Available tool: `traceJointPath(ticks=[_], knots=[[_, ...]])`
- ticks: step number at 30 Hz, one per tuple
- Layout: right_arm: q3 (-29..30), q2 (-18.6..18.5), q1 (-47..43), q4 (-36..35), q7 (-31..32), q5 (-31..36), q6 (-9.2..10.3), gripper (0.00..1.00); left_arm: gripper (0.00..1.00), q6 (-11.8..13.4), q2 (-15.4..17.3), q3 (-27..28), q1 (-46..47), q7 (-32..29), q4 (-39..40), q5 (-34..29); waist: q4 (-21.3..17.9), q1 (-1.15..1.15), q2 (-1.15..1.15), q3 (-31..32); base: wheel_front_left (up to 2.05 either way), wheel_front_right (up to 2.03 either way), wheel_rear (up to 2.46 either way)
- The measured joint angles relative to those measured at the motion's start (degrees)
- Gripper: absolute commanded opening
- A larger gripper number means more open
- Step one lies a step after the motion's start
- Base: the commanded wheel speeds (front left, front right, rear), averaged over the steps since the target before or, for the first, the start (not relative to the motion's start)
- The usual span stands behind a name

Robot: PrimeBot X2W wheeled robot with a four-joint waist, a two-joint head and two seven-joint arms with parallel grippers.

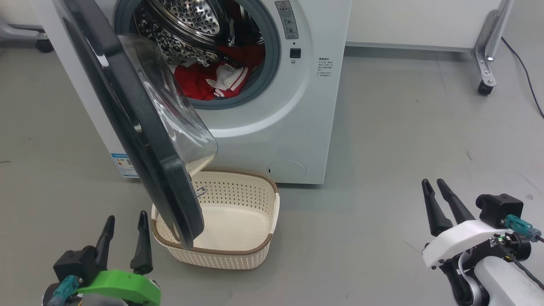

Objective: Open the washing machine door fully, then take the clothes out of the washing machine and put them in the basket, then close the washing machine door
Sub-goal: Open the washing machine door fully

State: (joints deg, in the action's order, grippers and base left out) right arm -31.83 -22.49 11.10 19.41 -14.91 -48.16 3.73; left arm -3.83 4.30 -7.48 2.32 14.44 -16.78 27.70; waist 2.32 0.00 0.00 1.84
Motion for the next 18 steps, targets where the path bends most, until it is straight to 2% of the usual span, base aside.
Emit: traceJointPath(ticks=[18], knots=[[6.84, 2.92, -7.58, -7.91, 0.23, 6.6, 1.44, 1.0, 1.0, -0.52, -0.37, 0.44, -0.27, 0.0, -0.1, -0.1, -0.42, 0.0, 0.0, 0.19, 0.0, 0.0, 0.0]])
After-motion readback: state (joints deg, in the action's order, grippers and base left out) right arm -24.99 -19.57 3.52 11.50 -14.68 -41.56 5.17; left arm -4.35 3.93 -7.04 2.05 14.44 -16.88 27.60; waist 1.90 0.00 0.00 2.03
